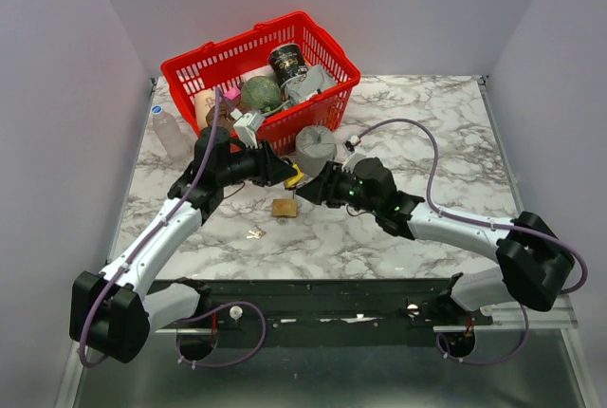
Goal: Unlock with the key
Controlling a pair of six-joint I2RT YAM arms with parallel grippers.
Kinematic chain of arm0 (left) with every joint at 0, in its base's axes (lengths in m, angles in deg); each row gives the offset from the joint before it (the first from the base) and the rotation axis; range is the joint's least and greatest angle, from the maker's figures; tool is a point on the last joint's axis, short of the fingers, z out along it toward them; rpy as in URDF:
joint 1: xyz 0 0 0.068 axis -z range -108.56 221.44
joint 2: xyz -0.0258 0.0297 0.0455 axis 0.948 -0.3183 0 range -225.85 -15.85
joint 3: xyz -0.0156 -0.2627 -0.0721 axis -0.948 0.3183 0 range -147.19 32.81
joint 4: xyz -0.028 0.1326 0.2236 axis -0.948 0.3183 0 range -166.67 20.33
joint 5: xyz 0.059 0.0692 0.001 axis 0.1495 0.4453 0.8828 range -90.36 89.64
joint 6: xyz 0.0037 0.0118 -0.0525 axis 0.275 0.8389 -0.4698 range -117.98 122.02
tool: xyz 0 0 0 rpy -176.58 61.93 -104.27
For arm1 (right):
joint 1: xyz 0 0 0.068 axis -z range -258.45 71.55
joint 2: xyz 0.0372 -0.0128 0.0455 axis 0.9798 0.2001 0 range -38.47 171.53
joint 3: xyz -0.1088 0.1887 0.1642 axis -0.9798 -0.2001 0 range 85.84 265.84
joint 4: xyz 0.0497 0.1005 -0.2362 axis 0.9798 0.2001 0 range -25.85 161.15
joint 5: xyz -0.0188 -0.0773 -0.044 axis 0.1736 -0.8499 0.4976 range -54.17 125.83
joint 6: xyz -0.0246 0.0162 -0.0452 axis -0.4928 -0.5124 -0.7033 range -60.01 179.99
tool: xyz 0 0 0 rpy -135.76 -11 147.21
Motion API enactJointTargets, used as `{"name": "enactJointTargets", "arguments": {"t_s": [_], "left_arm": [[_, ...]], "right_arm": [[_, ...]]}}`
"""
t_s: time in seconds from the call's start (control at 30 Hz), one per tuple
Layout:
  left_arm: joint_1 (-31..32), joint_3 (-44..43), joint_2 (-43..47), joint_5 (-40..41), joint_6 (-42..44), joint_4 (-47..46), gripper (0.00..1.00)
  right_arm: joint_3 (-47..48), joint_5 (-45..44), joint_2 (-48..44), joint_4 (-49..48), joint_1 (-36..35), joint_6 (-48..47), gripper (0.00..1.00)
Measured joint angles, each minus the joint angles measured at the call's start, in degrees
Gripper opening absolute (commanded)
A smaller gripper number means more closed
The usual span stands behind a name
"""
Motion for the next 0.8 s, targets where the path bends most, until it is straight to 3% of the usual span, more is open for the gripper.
{"name": "enactJointTargets", "arguments": {"t_s": [0.33,0.5,0.8], "left_arm": [[0.31,0.0,1.84,-1.03,-0.42,-1.07,0.0],[0.24,0.0,1.84,-1.03,-0.39,-0.94,0.0],[0.13,0.0,1.73,-4.31,-0.59,-2.19,0.0]], "right_arm": [[-2.54,-0.09,0.35,1.31,-0.31,-0.39,0.64],[-5.57,-1.64,-4.85,3.5,-0.37,-4.28,0.72],[-6.38,-6.08,-13.42,4.17,-0.35,-13.73,0.72]]}}
